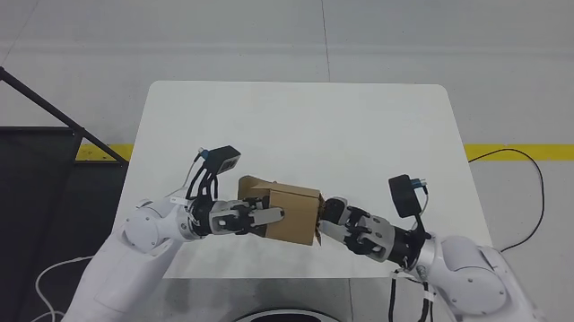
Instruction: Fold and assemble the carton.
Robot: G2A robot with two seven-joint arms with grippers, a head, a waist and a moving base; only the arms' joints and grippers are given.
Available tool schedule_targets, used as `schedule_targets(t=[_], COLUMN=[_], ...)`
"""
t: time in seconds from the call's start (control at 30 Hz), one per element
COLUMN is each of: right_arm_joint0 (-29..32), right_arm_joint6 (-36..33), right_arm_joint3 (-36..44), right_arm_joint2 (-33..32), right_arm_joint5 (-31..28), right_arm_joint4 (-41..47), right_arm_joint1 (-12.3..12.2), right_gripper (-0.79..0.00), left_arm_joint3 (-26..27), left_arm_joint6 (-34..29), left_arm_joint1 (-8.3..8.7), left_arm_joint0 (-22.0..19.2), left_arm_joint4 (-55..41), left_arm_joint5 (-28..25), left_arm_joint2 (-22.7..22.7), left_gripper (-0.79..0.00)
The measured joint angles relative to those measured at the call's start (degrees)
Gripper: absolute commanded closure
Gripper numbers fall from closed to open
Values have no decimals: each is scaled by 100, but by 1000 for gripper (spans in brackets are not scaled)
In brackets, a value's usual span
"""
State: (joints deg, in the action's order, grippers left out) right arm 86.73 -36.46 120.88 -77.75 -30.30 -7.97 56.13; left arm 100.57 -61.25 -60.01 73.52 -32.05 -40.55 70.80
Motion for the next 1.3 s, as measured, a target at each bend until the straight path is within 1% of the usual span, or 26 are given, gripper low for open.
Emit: schedule_targets(t=[0.03,0.17,0.27,0.4,0.6,0.77,1.0,1.3], right_arm_joint0=[14,80,116,141,136,123,86,-10], right_arm_joint6=[4,24,31,27,24,22,8,-23], right_arm_joint3=[-4,-35,-38,-33,-18,-8,8,-4], right_arm_joint2=[-14,-87,-126,-147,-130,-115,-59,60], right_arm_joint5=[-9,-72,-113,-133,-139,-124,-78,-22], right_arm_joint4=[8,47,74,82,72,63,23,-12], right_arm_joint1=[-2,-11,-16,-20,-21,-21,-18,-9], right_gripper=[-446,-474,-474,-462,-391,-351,-326,-326], left_arm_joint3=[2,6,14,17,21,4,-2,-1], left_arm_joint6=[-3,-4,-2,3,11,11,-4,-22], left_arm_joint1=[1,7,9,11,11,12,15,19], left_arm_joint0=[3,20,29,35,34,31,27,26], left_arm_joint4=[-7,-25,-21,3,6,-11,-29,-36], left_arm_joint5=[-5,-14,-13,-13,-16,-29,-33,-48], left_arm_joint2=[7,32,35,35,23,23,24,24], left_gripper=[0,0,0,0,0,0,0,0])
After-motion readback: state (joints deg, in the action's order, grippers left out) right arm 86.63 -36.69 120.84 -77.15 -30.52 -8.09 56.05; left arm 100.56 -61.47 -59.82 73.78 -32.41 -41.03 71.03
